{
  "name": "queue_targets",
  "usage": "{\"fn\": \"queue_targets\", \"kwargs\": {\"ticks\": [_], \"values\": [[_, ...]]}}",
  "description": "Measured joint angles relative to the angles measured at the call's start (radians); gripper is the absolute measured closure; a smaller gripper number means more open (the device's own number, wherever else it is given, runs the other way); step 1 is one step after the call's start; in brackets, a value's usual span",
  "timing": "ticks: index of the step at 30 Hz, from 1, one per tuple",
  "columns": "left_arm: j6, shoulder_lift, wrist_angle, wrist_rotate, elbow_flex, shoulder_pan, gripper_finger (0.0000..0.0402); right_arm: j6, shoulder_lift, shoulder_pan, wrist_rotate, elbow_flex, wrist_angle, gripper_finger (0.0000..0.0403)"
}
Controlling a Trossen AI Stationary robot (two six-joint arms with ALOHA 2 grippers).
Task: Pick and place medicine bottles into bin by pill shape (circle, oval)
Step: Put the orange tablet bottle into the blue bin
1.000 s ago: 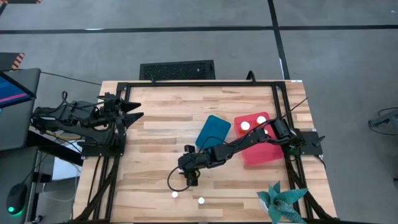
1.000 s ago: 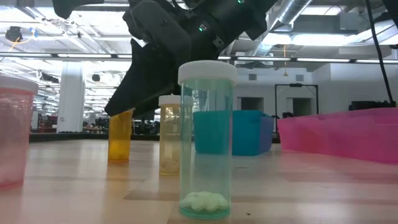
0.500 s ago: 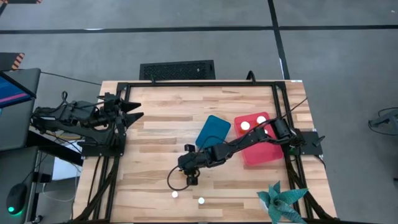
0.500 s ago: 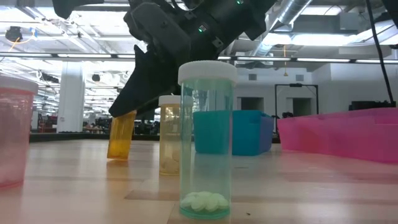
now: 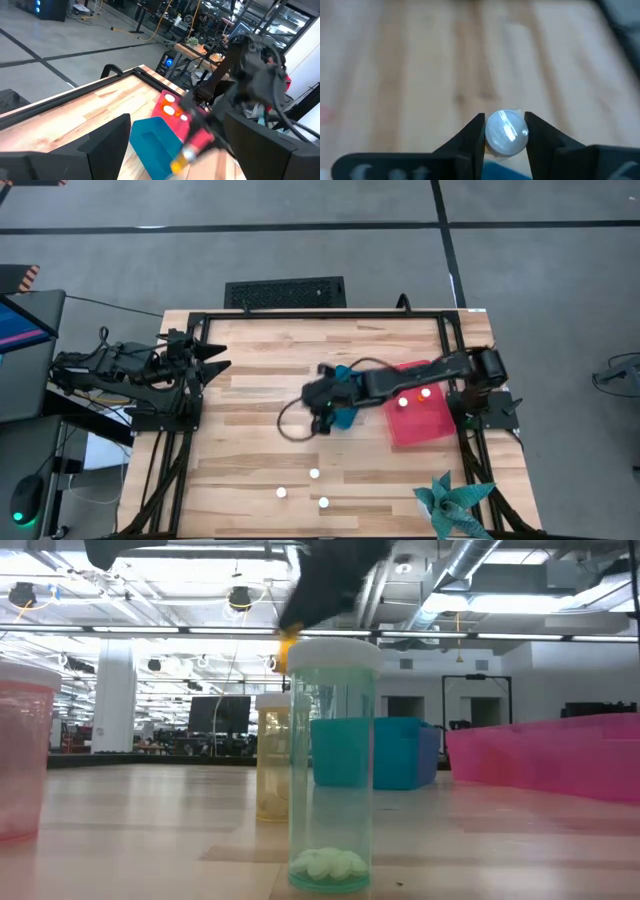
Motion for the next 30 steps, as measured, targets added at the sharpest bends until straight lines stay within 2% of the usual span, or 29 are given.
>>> {"fn": "queue_targets", "kwargs": {"ticks": [3, 7, 12, 16, 22, 30], "values": [[0.0, 0.0, 0.0, -0.002, 0.0, 0.0, 0.009, 0.031, -0.059, -0.038, 0.087, -0.031, -0.107, 0.0278], [-0.001, 0.0, 0.0, -0.013, 0.0, 0.0, 0.009, 0.108, -0.139, -0.076, 0.114, -0.167, -0.095, 0.0278], [-0.001, 0.0, -0.004, -0.015, 0.0, 0.0, 0.009, 0.208, -0.215, -0.092, 0.115, -0.397, 0.067, 0.0279], [-0.004, 0.0, -0.01, -0.027, 0.0, 0.0, 0.009, 0.24, -0.215, -0.095, 0.134, -0.515, 0.21, 0.0276], [-0.006, 0.0, -0.011, -0.068, 0.0, 0.0, 0.009, 0.239, -0.133, -0.111, 0.166, -0.541, 0.269, 0.0277], [-0.018, 0.0, -0.018, -0.07, 0.0, 0.0, 0.009, 0.241, -0.067, -0.134, 0.171, -0.538, 0.322, 0.0274]]}}
